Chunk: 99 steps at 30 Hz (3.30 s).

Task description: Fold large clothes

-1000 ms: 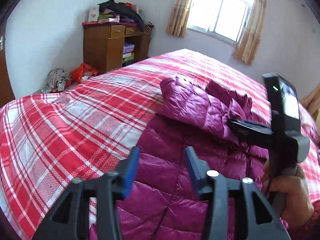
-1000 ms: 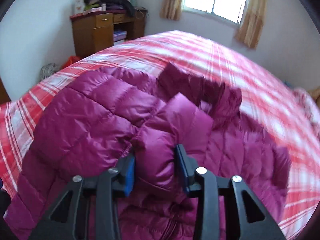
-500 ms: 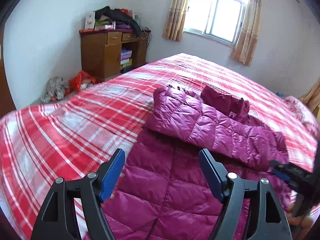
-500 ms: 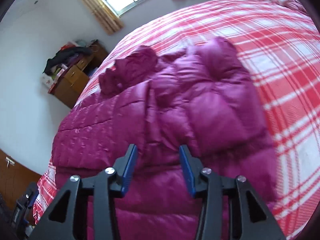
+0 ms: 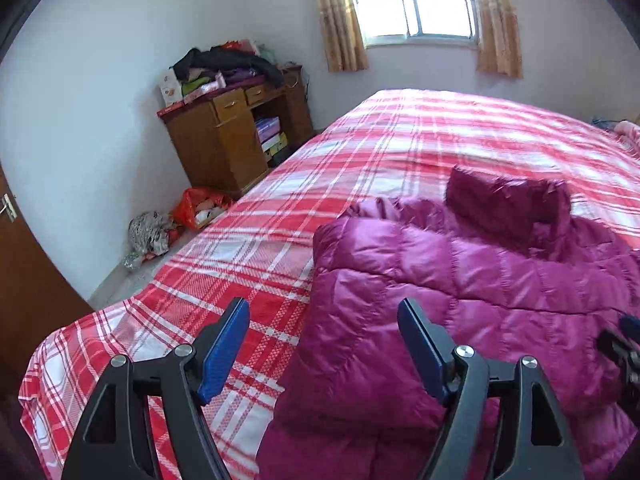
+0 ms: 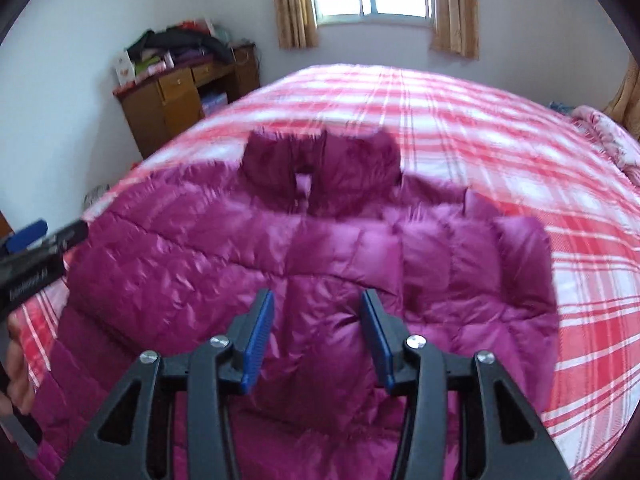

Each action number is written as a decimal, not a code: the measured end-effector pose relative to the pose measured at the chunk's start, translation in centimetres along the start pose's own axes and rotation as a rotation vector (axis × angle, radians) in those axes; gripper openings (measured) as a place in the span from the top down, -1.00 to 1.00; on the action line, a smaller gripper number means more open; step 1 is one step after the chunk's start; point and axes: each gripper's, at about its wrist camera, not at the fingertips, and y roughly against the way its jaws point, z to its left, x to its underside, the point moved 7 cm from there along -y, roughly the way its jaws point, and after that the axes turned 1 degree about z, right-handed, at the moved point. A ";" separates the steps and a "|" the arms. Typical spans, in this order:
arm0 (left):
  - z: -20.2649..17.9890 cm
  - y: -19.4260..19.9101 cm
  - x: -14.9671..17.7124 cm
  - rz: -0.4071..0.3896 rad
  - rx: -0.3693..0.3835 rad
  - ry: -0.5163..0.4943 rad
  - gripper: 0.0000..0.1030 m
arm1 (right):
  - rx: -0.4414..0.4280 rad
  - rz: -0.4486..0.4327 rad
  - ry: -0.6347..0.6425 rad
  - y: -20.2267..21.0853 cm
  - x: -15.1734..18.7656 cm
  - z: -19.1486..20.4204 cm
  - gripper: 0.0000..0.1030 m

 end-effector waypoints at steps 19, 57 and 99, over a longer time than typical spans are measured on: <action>-0.5 -5.4 4.5 0.111 -0.091 0.015 -0.78 | 0.059 0.041 0.028 -2.4 3.1 -1.0 -0.08; 2.2 -4.9 5.4 0.106 0.078 0.276 -0.78 | -0.022 0.349 -0.350 -9.9 -8.1 -11.5 0.70; -10.9 -10.7 -1.7 0.157 0.107 0.243 0.47 | -0.054 -0.004 -0.263 -6.9 -3.4 -11.8 0.71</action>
